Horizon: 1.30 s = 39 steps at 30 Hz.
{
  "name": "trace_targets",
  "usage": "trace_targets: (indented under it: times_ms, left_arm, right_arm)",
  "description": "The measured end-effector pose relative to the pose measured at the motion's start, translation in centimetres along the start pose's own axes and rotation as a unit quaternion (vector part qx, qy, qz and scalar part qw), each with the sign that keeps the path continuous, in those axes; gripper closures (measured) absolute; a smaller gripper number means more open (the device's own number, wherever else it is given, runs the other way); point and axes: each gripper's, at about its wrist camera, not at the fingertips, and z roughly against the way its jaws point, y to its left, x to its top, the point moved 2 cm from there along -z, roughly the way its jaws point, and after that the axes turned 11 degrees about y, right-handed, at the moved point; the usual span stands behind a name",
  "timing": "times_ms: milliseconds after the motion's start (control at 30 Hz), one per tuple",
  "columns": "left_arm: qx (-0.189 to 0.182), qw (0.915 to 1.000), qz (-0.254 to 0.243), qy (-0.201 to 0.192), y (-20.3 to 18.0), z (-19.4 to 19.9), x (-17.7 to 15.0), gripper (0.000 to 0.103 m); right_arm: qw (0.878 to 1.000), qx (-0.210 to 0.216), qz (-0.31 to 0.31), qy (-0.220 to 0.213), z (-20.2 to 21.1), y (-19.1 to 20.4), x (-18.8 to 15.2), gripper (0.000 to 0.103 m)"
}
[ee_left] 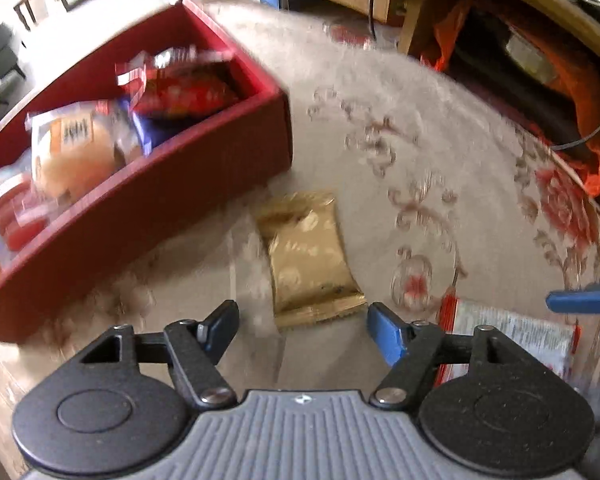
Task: Organize snacks
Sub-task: 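Move the left gripper to the gold packet while the right gripper approaches the striped pack, then grasp the gold packet with the left gripper while the right gripper grasps the striped pack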
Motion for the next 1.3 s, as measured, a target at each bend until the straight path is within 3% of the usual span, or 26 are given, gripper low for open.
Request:
trace_targets:
  times_ms: [33, 100, 133, 200, 300, 400, 533, 567, 600, 700, 800, 867, 933, 1033, 1100, 1200, 1233, 1267, 1300]
  left_arm:
    - [0.004, 0.9999, -0.006, -0.009, -0.3, 0.3, 0.5, 0.032]
    - [0.008, 0.9996, -0.019, -0.018, -0.8, 0.2, 1.4, 0.031]
    - [0.011, 0.9996, -0.018, -0.016, -0.9, -0.1, 1.8, 0.031]
    - [0.009, 0.9999, -0.011, -0.007, -0.8, -1.0, 2.4, 0.031]
    - [-0.006, 0.9999, 0.009, -0.001, -0.3, -1.5, 2.6, 0.026]
    - [-0.008, 0.9998, 0.016, -0.005, -0.1, -1.3, 2.2, 0.031]
    - [-0.010, 0.9999, 0.002, 0.000, -0.4, -0.5, 0.5, 0.046]
    - [-0.007, 1.0000, -0.002, 0.004, -0.3, -0.2, -0.2, 0.047]
    - [-0.007, 1.0000, -0.005, 0.005, -0.2, -0.2, -0.6, 0.048]
    - [-0.008, 0.9999, 0.004, 0.014, 0.4, 0.2, -1.6, 0.048]
    - [-0.014, 0.9996, 0.026, -0.001, 1.4, 0.8, -0.8, 0.043]
    - [-0.022, 0.9981, 0.058, -0.008, 1.7, 0.9, 0.2, 0.028]
    - [-0.027, 0.9962, 0.082, -0.011, 1.7, 0.4, 1.4, 0.025]
    - [-0.011, 0.9963, 0.085, 0.003, 0.9, -1.2, 2.1, 0.025]
    - [0.005, 0.9969, 0.078, -0.008, 0.4, -1.5, 1.5, 0.025]
    - [-0.003, 0.9968, 0.079, -0.008, 0.5, -1.1, 0.9, 0.044]
    - [-0.001, 0.9970, 0.077, -0.006, 0.6, -0.6, 0.5, 0.059]
    - [0.007, 0.9976, 0.069, -0.003, 0.7, -0.2, -0.2, 0.060]
    - [0.019, 0.9981, 0.058, 0.000, 0.5, -0.1, -0.7, 0.060]
  right_arm:
    - [1.000, -0.009, 0.018, 0.002, -0.1, 0.7, 0.0, 0.031]
    - [0.999, -0.013, 0.050, 0.007, -0.4, 2.0, 0.1, 0.031]
    - [0.998, -0.022, 0.061, 0.012, -0.9, 2.4, 0.2, 0.037]
    - [0.996, -0.049, 0.070, 0.033, -2.1, 2.9, 0.4, 0.035]
    - [0.997, -0.051, 0.049, 0.031, -1.9, 2.7, 0.7, 0.045]
    - [0.996, -0.084, 0.032, 0.025, -1.8, 2.5, 0.8, 0.048]
    - [0.995, -0.103, 0.003, 0.019, -1.5, 2.1, 0.9, 0.053]
    - [0.995, -0.103, -0.003, 0.018, -1.4, 1.9, 1.0, 0.056]
    - [0.995, -0.098, -0.008, 0.018, -1.4, 1.9, 1.0, 0.067]
    - [0.995, -0.093, -0.016, 0.019, -1.4, 1.7, 1.0, 0.067]
    - [0.996, -0.082, -0.024, 0.018, -1.4, 1.4, 1.2, 0.063]
    - [0.997, -0.071, -0.033, 0.010, -1.0, 1.1, 1.4, 0.059]
    - [0.997, -0.071, -0.033, 0.012, -1.0, 0.9, 1.5, 0.038]
    - [0.997, -0.073, -0.031, 0.018, -1.5, 0.9, 1.3, 0.038]
    - [0.996, -0.078, -0.027, 0.027, -2.1, 1.0, 1.1, 0.038]
    - [0.995, -0.091, -0.026, 0.029, -2.4, 1.0, 0.9, 0.047]
    - [0.995, -0.091, -0.029, 0.027, -2.2, 1.0, 0.9, 0.052]
    - [0.995, -0.093, -0.030, 0.021, -1.9, 1.1, 0.9, 0.055]
    - [0.995, -0.092, -0.031, 0.016, -1.7, 1.3, 0.9, 0.067]
